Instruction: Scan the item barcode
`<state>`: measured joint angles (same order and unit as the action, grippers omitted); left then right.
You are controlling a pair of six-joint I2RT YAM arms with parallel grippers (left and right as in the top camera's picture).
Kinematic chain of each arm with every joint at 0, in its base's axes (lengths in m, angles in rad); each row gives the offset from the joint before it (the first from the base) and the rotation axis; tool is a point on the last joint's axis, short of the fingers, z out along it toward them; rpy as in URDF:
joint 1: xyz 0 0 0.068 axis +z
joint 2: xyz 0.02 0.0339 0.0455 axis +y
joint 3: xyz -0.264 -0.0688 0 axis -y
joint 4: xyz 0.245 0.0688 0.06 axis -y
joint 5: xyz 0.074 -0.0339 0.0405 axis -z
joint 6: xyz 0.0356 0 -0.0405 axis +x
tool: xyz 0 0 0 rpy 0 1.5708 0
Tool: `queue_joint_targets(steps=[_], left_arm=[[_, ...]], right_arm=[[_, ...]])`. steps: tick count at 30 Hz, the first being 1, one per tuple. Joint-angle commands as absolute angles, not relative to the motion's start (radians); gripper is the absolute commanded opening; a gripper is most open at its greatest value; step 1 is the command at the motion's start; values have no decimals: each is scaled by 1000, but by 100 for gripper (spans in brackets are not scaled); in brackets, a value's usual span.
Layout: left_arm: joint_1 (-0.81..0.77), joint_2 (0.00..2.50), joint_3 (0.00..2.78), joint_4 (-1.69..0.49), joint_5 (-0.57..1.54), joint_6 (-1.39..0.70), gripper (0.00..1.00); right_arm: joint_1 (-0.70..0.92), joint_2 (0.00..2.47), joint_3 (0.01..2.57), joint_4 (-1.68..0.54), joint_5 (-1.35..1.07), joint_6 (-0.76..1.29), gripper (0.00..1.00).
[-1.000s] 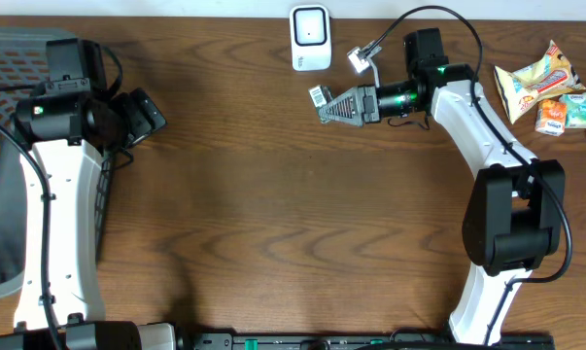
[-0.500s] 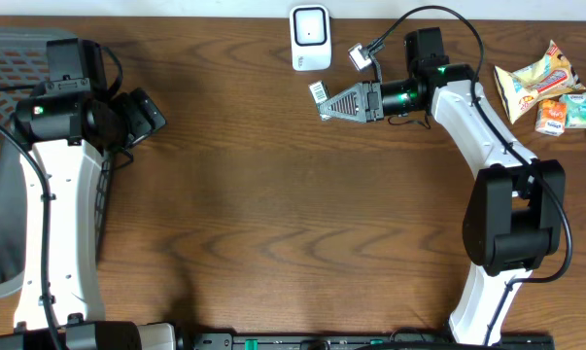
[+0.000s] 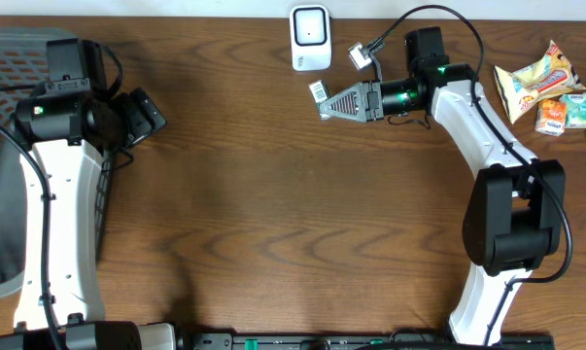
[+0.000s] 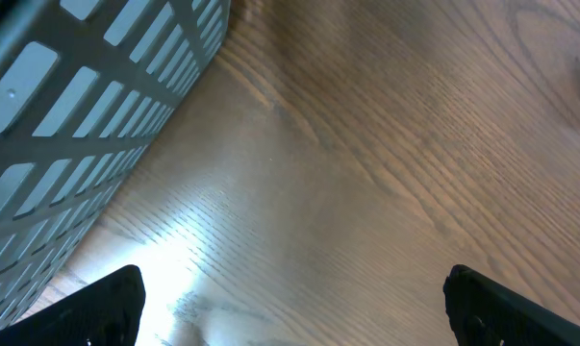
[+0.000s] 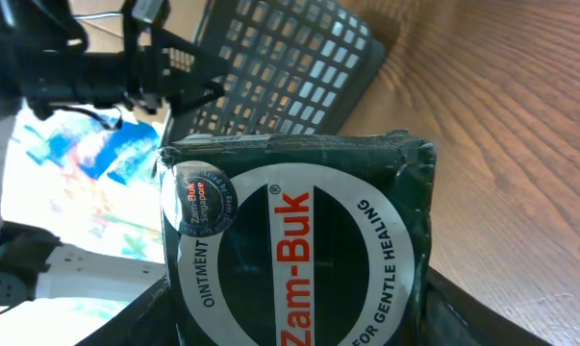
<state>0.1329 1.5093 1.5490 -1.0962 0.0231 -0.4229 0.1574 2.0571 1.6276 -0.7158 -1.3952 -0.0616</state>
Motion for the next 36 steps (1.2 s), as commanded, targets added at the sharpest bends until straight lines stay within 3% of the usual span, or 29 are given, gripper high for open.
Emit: queue_joint_targets(steps=[1, 7, 13, 18, 25, 28, 34, 36], left_arm=[[134, 1509, 1556, -1099, 17, -432, 98], [134, 1509, 1556, -1099, 17, -432, 97], [134, 1509, 1556, -1099, 17, -432, 98], [134, 1509, 1556, -1099, 17, -432, 98], [134, 1509, 1556, -1098, 17, -432, 98], [134, 1509, 1556, -1098, 17, -432, 98], [134, 1509, 1556, -1099, 17, -432, 98], [134, 1509, 1556, -1098, 17, -432, 98]], right_arm=[[166, 2044, 1629, -717, -1326, -56, 58], [220, 2044, 1629, -706, -912, -12, 61], [302, 2044, 1629, -559, -106, 161, 56], [370, 2048, 1629, -402, 236, 143, 67], [425, 2083, 1629, -166, 438, -99, 68], [426, 2097, 1629, -149, 488, -109, 71], [381, 2111, 1629, -239, 274, 138, 79], [357, 2111, 1629, -289, 126, 287, 87]])
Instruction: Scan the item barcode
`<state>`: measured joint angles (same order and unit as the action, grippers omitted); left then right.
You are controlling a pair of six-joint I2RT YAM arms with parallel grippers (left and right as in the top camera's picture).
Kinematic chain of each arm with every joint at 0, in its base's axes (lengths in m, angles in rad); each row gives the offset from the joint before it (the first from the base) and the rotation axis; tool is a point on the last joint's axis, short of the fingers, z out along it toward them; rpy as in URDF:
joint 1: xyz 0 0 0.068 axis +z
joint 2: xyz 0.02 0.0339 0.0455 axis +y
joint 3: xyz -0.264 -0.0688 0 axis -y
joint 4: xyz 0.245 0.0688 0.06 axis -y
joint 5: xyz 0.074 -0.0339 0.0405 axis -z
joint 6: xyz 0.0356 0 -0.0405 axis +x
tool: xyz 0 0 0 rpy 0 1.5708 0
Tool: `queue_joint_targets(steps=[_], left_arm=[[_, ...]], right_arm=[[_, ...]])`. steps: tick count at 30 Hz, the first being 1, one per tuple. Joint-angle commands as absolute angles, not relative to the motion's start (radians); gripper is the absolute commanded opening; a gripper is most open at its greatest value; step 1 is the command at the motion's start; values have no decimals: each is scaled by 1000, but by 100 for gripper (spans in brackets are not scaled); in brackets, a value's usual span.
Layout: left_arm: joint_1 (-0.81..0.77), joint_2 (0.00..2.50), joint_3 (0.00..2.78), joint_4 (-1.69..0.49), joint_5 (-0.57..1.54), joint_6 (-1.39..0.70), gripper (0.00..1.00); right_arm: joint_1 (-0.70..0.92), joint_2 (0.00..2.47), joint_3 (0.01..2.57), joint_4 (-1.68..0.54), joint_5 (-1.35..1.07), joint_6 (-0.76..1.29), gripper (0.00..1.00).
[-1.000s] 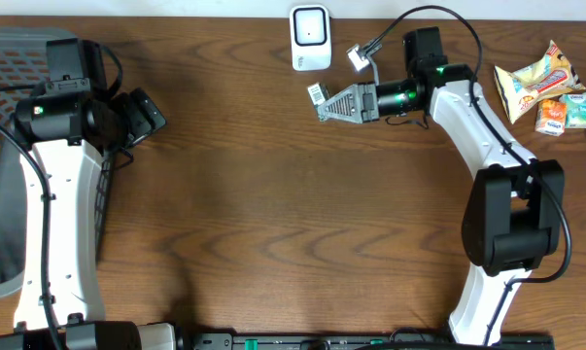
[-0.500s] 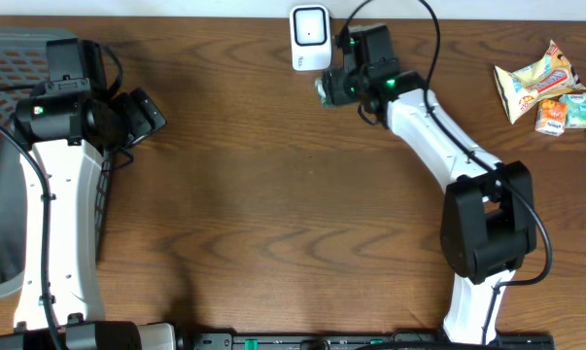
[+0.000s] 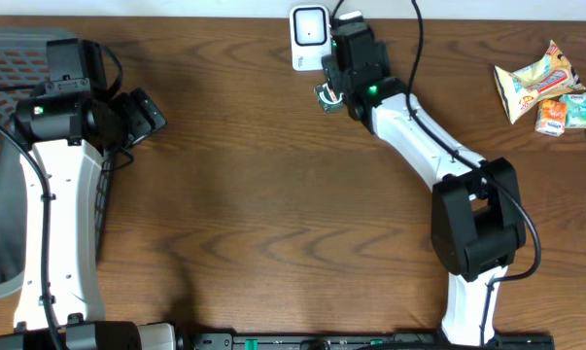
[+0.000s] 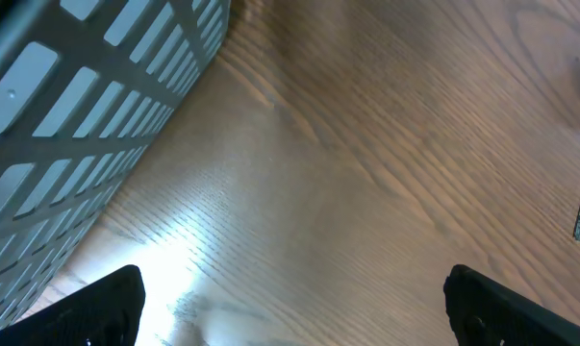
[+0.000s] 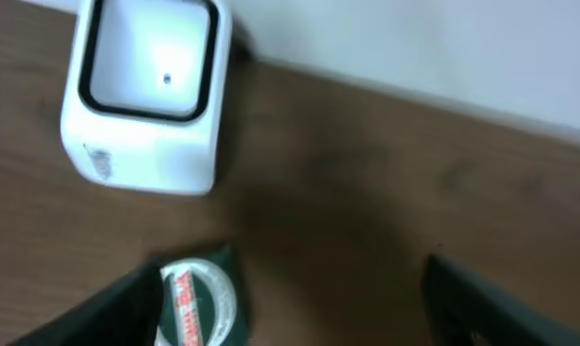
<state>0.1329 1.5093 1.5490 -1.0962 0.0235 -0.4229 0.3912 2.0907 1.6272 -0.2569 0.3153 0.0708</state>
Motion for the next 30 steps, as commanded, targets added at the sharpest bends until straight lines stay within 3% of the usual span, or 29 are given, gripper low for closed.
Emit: queue_joint_targets(steps=[1, 6, 11, 14, 15, 17, 30], left_arm=[[134, 1509, 1556, -1098, 17, -432, 98], [134, 1509, 1556, -1099, 17, -432, 98], [134, 1509, 1556, -1099, 17, -432, 98], [134, 1509, 1556, -1099, 17, -432, 98], [134, 1509, 1556, -1099, 17, -432, 98], [134, 1509, 1556, -1099, 17, -432, 98], [134, 1509, 1556, -1099, 17, -432, 98]], right_arm=[[348, 2111, 1629, -307, 67, 356, 89], [329, 2113, 1629, -342, -115, 673, 89], [375, 2127, 1629, -272, -43, 695, 87], [418, 2154, 1629, -237, 139, 695, 64], [428, 2163, 1629, -230, 200, 695, 48], [443, 2184, 1629, -210, 296, 694, 33], [444, 2347, 1629, -123, 253, 627, 17]])
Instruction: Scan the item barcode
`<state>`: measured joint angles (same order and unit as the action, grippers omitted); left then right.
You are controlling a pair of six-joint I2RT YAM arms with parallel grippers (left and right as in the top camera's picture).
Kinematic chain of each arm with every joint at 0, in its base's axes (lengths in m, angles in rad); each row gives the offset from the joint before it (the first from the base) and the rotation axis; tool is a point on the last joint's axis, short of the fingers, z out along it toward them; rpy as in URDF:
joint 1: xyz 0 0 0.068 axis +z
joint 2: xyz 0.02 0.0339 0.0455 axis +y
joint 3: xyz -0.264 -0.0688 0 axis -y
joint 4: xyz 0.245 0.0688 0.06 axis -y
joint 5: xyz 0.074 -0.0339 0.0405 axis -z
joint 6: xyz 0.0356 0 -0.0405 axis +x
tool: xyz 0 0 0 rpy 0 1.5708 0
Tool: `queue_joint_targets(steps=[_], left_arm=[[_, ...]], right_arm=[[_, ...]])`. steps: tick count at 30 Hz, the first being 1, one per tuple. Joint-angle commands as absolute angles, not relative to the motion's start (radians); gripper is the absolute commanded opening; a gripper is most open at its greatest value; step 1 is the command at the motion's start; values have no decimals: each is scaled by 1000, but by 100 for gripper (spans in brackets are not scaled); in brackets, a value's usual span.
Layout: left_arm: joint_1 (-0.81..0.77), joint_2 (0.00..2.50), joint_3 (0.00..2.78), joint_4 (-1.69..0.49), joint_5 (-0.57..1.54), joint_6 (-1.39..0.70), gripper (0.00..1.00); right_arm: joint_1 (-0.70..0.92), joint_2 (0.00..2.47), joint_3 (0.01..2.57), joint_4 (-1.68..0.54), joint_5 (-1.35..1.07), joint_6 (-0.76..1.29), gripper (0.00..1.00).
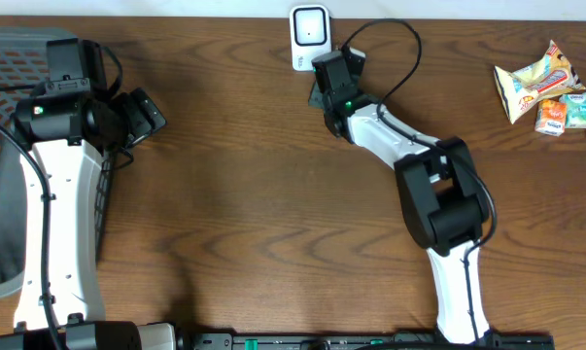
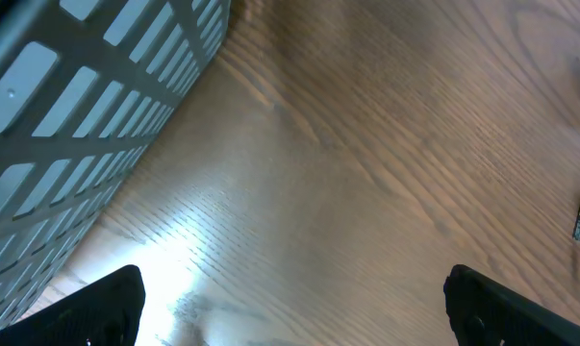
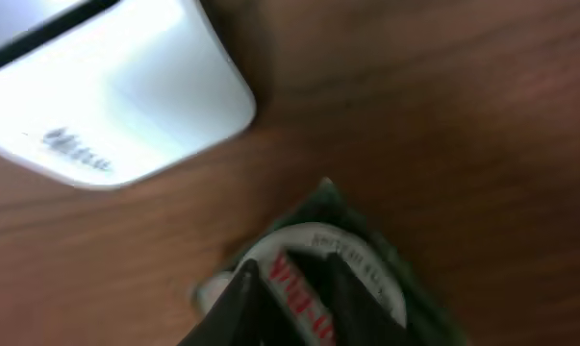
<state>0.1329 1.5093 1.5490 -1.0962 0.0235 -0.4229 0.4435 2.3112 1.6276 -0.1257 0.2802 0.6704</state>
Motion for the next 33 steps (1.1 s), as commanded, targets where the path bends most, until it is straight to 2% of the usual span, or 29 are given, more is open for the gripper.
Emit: queue_joint_targets(steps=[1, 5, 14, 18, 24, 29, 33], left_arm=[[134, 1509, 1556, -1098, 17, -432, 98], [134, 1509, 1556, -1099, 17, -432, 98], [134, 1509, 1556, -1098, 17, -432, 98], [134, 1509, 1556, -1098, 17, -432, 98], [134, 1509, 1556, -1099, 17, -432, 98], [134, 1509, 1556, -1098, 17, -432, 98], [134, 1509, 1556, -1099, 17, -432, 98]], right_arm=[[444, 2351, 1629, -128, 244, 612, 16], [443, 2336, 1629, -208, 243, 562, 1], [403, 2183, 1629, -598, 289, 559, 1], [376, 2116, 1629, -688, 281, 559, 1], [367, 2058, 1629, -680, 178, 561, 2], [370, 2063, 1629, -578, 34, 603, 8], [384, 2082, 1629, -473, 41, 687, 11]])
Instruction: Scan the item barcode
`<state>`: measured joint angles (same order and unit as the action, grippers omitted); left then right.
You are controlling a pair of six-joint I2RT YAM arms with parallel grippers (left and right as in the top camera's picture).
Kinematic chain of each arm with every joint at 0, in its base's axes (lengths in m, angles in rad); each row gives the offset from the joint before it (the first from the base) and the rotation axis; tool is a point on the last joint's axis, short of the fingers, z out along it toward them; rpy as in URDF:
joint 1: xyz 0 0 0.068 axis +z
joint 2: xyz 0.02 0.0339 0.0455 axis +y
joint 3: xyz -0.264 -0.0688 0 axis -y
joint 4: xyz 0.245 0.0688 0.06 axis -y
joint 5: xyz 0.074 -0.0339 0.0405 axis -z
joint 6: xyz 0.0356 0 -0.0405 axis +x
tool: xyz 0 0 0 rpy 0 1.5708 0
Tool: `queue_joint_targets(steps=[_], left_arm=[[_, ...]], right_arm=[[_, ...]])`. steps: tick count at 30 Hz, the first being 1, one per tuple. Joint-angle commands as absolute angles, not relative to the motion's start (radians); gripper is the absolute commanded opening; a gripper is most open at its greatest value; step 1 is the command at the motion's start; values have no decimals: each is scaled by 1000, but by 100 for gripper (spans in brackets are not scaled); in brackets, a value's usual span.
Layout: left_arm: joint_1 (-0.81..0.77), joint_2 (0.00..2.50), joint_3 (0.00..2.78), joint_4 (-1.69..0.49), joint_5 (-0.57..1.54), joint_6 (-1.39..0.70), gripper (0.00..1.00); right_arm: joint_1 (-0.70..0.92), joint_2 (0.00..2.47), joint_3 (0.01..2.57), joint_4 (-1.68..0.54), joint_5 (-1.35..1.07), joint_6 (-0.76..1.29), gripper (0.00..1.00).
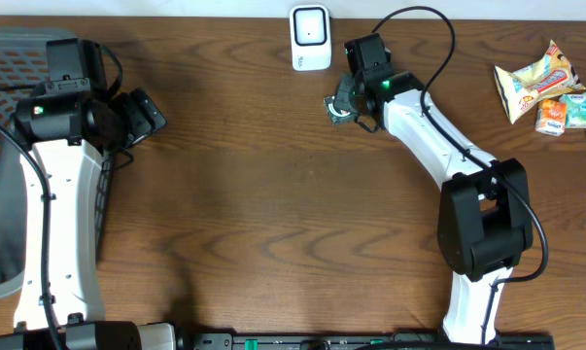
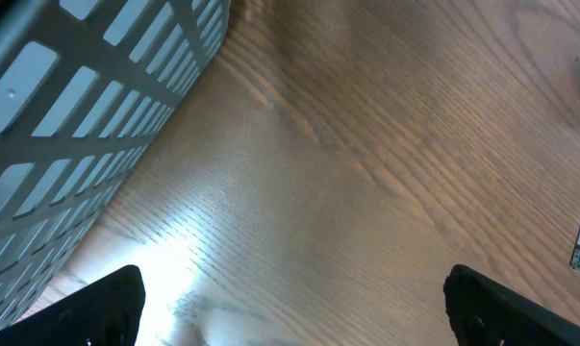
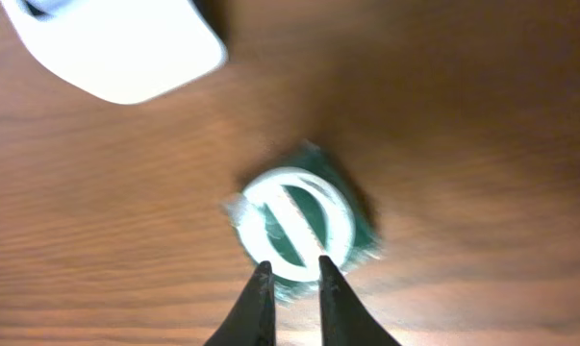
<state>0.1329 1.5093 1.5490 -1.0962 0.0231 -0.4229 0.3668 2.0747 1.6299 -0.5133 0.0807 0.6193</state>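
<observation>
The item, a green and white Zam-Buk packet [image 1: 338, 105], lies flat on the wooden table just below and right of the white barcode scanner [image 1: 310, 37]. In the right wrist view the packet [image 3: 294, 216] shows blurred beyond the fingertips, with the scanner [image 3: 116, 48] at the top left. My right gripper [image 3: 291, 267] hovers over the packet's near edge, its jaws almost together and only table showing between them. In the overhead view the right gripper [image 1: 349, 95] points down-left at the packet. My left gripper [image 2: 294, 298] stands open over bare table at the far left [image 1: 142, 112].
A dark mesh basket [image 1: 1, 146] stands at the table's left edge beside the left arm and fills the upper left of the left wrist view [image 2: 78, 96]. Several snack packets [image 1: 545, 87] lie at the back right. A barcode label peeks in at the left wrist view's right edge.
The right arm has swung from close under the scanner to its right and drawn back. The packet looks smaller and lies flat, apart from the narrow jaws. The left arm has not moved.
First my right gripper held the packet in wide jaws in the air right of the scanner. Then it was at the scanner, jaws still wide, the packet low at their left. Later the jaws were narrow close over the packet. Now the packet lies on the table.
</observation>
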Motion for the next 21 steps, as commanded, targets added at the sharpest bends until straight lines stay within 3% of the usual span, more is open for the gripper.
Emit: queue_joint_targets(steps=[1, 11, 21], left_arm=[[134, 1509, 1556, -1099, 17, -432, 98], [134, 1509, 1556, -1099, 17, -432, 98], [134, 1509, 1556, -1098, 17, -432, 98]], right_arm=[[388, 2093, 1629, -437, 43, 687, 11], [415, 2272, 1629, -115, 54, 676, 5], [411, 2282, 1629, -268, 159, 630, 1]])
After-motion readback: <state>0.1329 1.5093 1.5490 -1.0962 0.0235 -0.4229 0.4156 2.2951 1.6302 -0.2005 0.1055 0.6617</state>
